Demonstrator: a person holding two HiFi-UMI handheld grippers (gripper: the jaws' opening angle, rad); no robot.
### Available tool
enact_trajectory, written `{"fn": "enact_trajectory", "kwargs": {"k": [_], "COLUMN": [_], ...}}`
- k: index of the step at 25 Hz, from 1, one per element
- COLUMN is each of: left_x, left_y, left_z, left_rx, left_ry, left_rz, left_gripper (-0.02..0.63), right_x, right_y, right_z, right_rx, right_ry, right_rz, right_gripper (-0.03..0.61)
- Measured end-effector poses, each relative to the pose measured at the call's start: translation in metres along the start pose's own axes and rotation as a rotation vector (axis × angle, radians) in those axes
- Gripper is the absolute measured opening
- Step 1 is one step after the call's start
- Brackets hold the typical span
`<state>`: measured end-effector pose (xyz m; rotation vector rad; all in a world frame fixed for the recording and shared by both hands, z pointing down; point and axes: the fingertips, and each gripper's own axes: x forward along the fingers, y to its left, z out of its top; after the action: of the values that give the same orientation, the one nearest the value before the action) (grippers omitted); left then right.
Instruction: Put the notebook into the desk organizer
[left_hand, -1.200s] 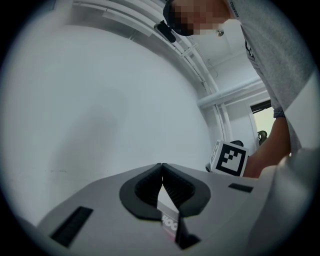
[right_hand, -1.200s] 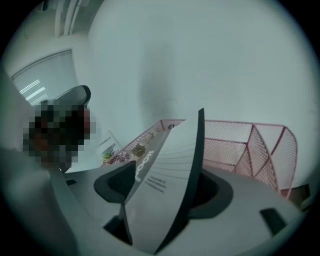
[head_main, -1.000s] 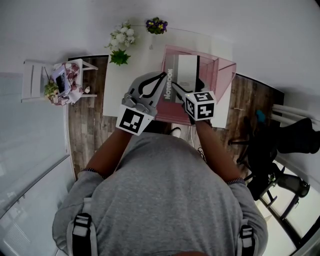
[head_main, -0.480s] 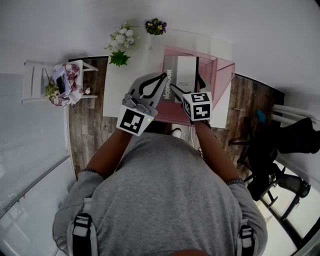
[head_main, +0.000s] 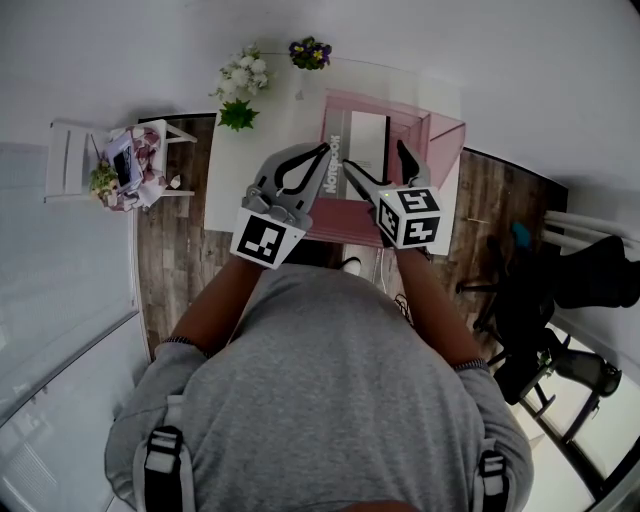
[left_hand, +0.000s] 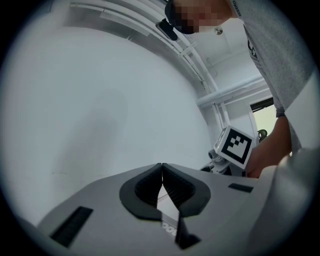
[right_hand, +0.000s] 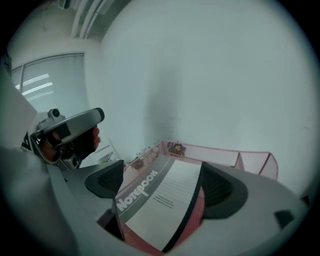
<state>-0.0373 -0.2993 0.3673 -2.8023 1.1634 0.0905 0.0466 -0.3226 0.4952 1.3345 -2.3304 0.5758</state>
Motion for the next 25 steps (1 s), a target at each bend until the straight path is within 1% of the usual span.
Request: {"fn": "enact_trajectory", "kwargs": {"k": [3, 7, 9, 12, 14, 16, 19, 25], "left_x": [-0.001, -0.003, -0.003, -0.002, -0.002, -0.002, -0.001, -0.003], "left_y": [-0.001, -0.003, -0.005, -0.010, -0.015, -0.020, -0.027, -0.040], "left_z": [0.004, 0.010, 0.014, 0.019, 0.021, 0.024, 0.027, 0.034], "left_rx": [-0.001, -0.008, -0.009, -0.002, 0.002, 0.004, 0.007, 0.006], "left_ry": [-0.007, -0.009, -0.012, -0.023, -0.026, -0.030, -0.030, -0.035], "left_rz": [0.011, 0.022, 0.021, 0.011, 0.008, 0.005, -0.003, -0.007], "left_gripper": [0.020, 0.020, 0.021, 0.021, 0.021, 0.021, 0.021, 0.021], "right_x": [-0.015, -0.039, -0.053, -0.072, -0.085, -0.099, -0.117, -0.135], "right_y": [0.004, 0.011, 0.016, 0.023, 0.027, 0.030, 0.031, 0.028], "right_z": [0.017, 0.035, 0.044, 0.055, 0.061, 0.068, 0.076, 0.075], "right_rx": [-0.042, -0.110, -0.136, -0.170, -0.186, -0.190, -0.205, -0.231], "right_ry": [-0.070, -0.152, -0.189, -0.245, -0.295, -0.347, -0.399, -0.437], "right_rz": [0.025, 0.053, 0.075, 0.110, 0.122, 0.127, 0.123, 0.105], "right_gripper": [0.479, 0.428, 0.407, 0.391, 0.367, 0.338, 0.318, 0.264]}}
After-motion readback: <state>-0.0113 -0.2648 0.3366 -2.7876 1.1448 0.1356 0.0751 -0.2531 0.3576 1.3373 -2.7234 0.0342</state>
